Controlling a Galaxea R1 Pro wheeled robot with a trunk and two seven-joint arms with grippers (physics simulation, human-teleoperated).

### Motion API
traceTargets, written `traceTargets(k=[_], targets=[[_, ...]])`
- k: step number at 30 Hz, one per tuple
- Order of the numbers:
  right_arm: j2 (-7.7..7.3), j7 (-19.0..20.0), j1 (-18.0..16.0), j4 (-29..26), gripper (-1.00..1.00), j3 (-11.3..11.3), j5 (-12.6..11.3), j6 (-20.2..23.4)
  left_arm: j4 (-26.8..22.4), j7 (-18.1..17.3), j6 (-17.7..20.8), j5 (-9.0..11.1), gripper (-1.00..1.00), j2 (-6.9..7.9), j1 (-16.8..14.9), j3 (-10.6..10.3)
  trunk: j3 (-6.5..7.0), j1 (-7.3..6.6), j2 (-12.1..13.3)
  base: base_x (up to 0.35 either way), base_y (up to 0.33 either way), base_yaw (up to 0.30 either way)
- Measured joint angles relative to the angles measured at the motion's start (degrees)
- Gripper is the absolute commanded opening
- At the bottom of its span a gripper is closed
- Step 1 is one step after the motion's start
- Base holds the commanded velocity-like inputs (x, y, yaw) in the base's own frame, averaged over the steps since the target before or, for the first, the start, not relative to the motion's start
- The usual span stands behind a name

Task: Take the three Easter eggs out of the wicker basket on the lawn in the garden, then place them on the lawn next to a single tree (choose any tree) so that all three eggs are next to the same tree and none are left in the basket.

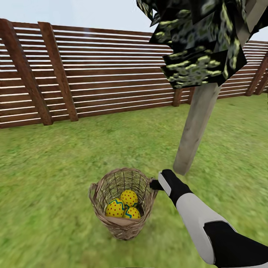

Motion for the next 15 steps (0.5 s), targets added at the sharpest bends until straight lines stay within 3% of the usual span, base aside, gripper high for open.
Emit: traceTargets(k=[15], targets=[[0.0, 0.06, 0.0, 0.0, 1.0, 0.0, 0.0, -0.03, 0.07, 0.06, -0.06, -0.09, 1.0, 0.0, 0.0, 0.0, 3.33, -0.39, 0.2, 0.0, 0.0, 0.0]])
